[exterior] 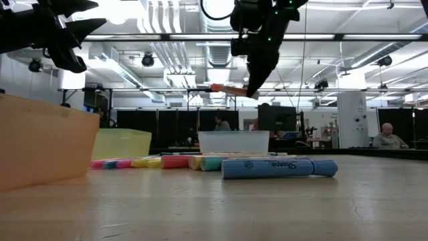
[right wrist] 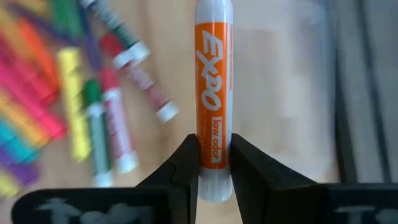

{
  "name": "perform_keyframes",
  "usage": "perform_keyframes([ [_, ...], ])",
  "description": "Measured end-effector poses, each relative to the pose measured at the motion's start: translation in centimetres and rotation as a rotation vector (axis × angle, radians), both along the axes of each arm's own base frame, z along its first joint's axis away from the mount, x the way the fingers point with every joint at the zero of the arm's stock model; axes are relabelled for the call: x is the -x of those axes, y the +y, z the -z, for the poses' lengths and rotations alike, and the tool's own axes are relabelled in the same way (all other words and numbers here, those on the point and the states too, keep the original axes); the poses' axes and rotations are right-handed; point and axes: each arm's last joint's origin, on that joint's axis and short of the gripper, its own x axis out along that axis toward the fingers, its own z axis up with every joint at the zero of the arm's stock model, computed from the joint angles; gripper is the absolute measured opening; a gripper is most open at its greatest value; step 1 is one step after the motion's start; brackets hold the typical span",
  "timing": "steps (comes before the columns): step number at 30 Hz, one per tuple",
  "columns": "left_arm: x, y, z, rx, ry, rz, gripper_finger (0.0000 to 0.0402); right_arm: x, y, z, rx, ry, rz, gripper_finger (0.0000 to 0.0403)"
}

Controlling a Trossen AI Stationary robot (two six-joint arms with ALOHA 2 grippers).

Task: Pick & Place Markers
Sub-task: Put the orange marker into the transparent bin, then put the blue highlighter into the orange bin

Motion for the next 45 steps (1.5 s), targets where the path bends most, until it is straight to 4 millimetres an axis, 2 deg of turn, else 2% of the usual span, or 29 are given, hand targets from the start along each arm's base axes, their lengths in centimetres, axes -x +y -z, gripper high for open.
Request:
perform_keyframes([
  [5, 0.0, 0.0, 0.0, -0.001, 0.002, 0.000, 0.0144, 0.4, -2.8, -0.3, 0.038, -0.068, 0.068, 0.0065],
  [8, 0.0, 0.0, 0.0, -0.004, 0.003, -0.002, 0.0144, 0.4, -4.4, 0.2, 0.041, -0.089, 0.099, 0.0066],
  [13, 0.0, 0.0, 0.0, -0.004, 0.002, -0.002, 0.0144, -0.1, -6.0, 2.8, 0.004, -0.027, 0.100, 0.0066],
  [17, 0.0, 0.0, 0.0, -0.004, 0.003, -0.002, 0.0144, -0.7, -6.5, 5.1, -0.016, 0.035, 0.072, 0.0066],
  [23, 0.0, 0.0, 0.0, -0.004, 0.003, -0.002, 0.0144, -1.8, -7.2, 7.5, -0.042, 0.107, 0.045, 0.0066],
  [32, 0.0, 0.0, 0.0, -0.001, 0.002, 0.000, 0.0144, -4.3, -8.6, 8.0, -0.052, 0.157, 0.027, 0.0073],
  [38, 0.0, 0.0, 0.0, -0.001, 0.002, 0.000, 0.0144, -5.2, -9.1, 8.0, -0.061, 0.175, 0.029, 0.0114],
  [45, 0.0, 0.0, 0.0, 0.000, 0.002, 0.000, 0.0144, -5.4, -9.4, 7.0, -0.046, 0.148, 0.037, 0.0166],
])
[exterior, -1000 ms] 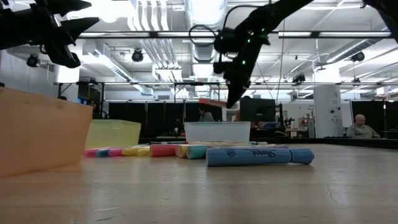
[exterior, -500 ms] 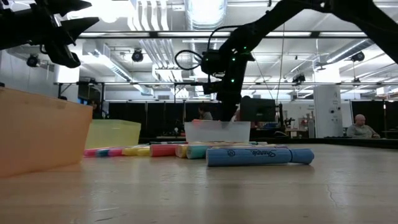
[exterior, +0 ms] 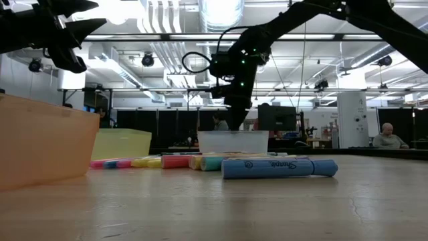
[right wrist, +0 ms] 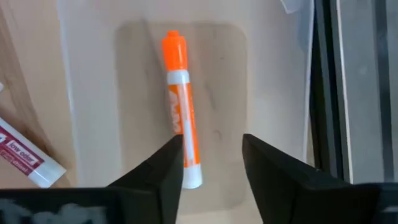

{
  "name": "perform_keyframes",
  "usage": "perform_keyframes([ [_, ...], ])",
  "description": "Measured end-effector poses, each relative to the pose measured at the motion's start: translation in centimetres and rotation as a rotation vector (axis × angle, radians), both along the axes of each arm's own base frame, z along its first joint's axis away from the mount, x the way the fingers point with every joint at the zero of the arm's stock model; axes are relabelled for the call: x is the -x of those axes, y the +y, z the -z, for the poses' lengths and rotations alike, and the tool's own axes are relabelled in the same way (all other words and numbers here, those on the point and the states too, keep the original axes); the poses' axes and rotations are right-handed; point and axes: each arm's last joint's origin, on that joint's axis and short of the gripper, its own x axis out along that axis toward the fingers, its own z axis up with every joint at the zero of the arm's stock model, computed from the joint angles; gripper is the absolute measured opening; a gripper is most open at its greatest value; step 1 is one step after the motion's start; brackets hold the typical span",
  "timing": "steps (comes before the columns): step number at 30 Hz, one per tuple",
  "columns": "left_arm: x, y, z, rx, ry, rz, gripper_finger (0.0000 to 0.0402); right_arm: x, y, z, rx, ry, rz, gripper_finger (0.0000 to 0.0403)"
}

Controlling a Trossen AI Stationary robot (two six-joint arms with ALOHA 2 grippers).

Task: Pick & Place Markers
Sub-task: Put the blue highlighter into the orange bin

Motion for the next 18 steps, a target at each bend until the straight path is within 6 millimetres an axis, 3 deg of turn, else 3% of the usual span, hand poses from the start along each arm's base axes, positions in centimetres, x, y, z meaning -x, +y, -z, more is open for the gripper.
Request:
perform_keyframes([
  [8, 0.0, 0.0, 0.0, 0.000, -0.001, 0.009, 0.0144, -0.3, 0.7, -2.4, -0.011, -0.025, 0.007, 0.0189],
  [18, 0.6, -0.1, -1.7, -0.102, -0.057, -0.007, 0.0144, -2.0, 4.1, -5.7, -0.157, -0.178, -0.046, 0.0187],
])
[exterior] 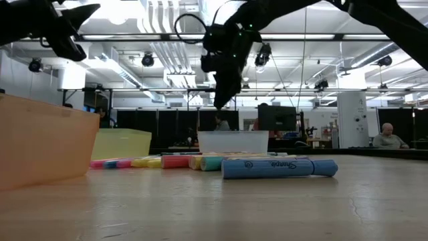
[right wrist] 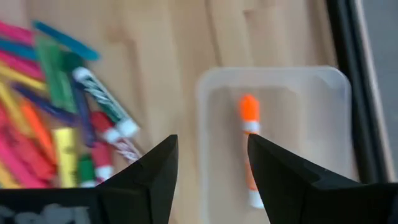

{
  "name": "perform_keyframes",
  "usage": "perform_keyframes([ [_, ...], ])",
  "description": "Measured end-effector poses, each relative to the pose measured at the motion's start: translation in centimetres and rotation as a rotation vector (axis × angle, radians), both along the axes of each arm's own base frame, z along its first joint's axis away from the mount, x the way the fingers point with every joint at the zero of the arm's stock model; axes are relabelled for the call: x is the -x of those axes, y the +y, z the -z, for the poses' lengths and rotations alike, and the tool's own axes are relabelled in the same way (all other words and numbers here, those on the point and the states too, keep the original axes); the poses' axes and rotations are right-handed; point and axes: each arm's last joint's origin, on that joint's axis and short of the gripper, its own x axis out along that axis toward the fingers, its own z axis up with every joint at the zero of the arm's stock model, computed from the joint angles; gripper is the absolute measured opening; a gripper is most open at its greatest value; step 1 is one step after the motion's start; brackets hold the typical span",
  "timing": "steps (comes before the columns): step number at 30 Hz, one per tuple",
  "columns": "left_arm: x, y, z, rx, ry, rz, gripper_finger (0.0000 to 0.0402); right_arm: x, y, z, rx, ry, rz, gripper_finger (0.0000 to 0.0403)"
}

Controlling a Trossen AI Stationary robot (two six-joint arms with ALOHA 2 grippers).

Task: Pick & Place Markers
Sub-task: Put the blue highlighter into the orange bin

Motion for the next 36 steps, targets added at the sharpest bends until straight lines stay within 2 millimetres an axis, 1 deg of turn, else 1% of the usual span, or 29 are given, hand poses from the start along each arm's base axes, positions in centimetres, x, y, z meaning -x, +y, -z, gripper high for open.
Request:
perform_keyframes([
  [5, -0.1, 0.0, 0.0, 0.006, 0.010, 0.003, 0.0144, -0.6, 3.2, -1.1, -0.006, -0.018, -0.058, 0.0181],
  [12, -0.4, 0.0, 0.1, -0.004, 0.033, -0.002, 0.0144, -1.0, 8.5, -1.9, -0.031, 0.012, -0.160, 0.0172],
  [15, -0.5, 0.0, 0.2, -0.006, 0.039, 0.005, 0.0144, -1.2, 10.8, -1.9, -0.082, 0.024, -0.178, 0.0171],
  [21, -0.5, 0.0, 0.2, -0.009, 0.039, 0.011, 0.0144, -1.5, 15.8, -1.6, -0.119, 0.068, -0.229, 0.0169],
  [27, -0.5, 0.0, 0.2, -0.001, 0.036, 0.016, 0.0144, -1.3, 19.8, -0.6, -0.127, 0.103, -0.301, 0.0159],
  [30, -0.5, 0.0, 0.2, 0.001, 0.032, 0.016, 0.0144, -1.1, 21.1, 0.6, -0.138, 0.134, -0.302, 0.0155],
  [36, -0.5, 0.0, 0.2, 0.017, 0.032, -0.003, 0.0144, 0.1, 23.4, 3.4, -0.156, 0.245, -0.296, 0.0150],
])
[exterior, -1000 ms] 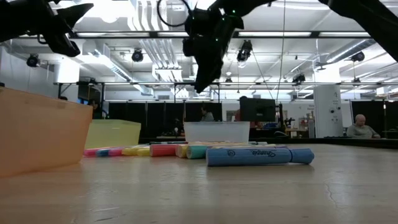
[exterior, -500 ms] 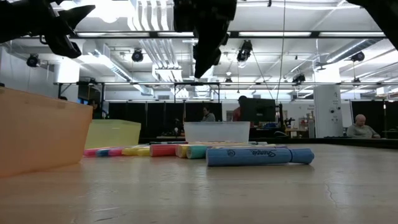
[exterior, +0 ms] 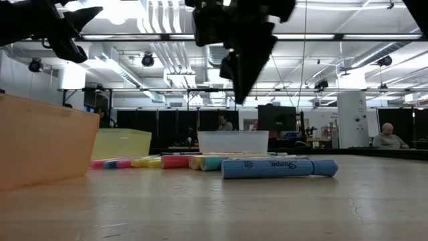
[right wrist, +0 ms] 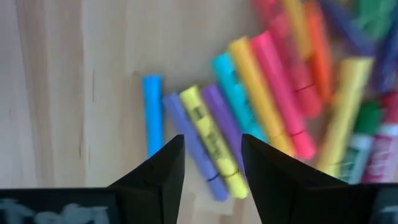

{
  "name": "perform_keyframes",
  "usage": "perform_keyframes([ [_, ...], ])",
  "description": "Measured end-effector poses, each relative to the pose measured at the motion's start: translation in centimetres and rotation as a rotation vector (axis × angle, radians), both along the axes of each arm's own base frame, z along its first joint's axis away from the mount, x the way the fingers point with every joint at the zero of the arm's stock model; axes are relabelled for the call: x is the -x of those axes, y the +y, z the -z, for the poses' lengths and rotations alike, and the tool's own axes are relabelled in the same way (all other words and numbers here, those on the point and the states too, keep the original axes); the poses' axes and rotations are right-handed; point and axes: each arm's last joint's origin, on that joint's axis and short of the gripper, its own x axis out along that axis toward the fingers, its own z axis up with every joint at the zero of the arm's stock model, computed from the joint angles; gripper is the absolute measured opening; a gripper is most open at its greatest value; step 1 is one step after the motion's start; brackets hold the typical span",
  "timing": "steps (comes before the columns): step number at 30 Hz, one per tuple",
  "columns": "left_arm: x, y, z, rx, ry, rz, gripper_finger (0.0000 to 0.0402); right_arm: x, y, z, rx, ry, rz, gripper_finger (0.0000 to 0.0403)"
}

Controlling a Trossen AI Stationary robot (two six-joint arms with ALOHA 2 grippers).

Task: Pick & Place Markers
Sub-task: Put the blue highlighter into the orange bin

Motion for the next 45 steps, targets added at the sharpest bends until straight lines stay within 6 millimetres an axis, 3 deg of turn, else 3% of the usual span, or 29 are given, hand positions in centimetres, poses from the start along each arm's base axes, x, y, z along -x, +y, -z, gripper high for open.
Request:
perform_keyframes([
  [12, 0.0, 0.0, 0.0, 0.011, -0.003, 0.012, 0.0144, 1.3, 4.1, 4.1, -0.022, 0.010, 0.007, 0.0144],
  [16, 0.0, -0.1, 0.0, 0.028, -0.011, 0.064, 0.0144, 1.5, 5.2, 5.0, -0.086, 0.003, 0.028, 0.0138],
  [21, -0.1, -0.3, 0.0, 0.036, -0.017, 0.151, 0.0144, 2.7, 6.5, 6.5, -0.015, 0.039, 0.032, 0.0133],
  [27, -0.1, -0.5, 0.0, 0.034, -0.019, 0.196, 0.0144, 3.8, 6.1, 8.3, 0.053, 0.097, 0.121, 0.0132],
  [39, -0.1, -0.5, 0.0, 0.034, -0.019, 0.195, 0.0144, 3.9, 6.4, 9.2, 0.035, 0.054, 0.164, 0.0131],
  [45, -0.1, -0.4, 0.0, 0.033, -0.018, 0.193, 0.0144, 4.0, 6.3, 9.4, 0.025, 0.071, 0.239, 0.0080],
])
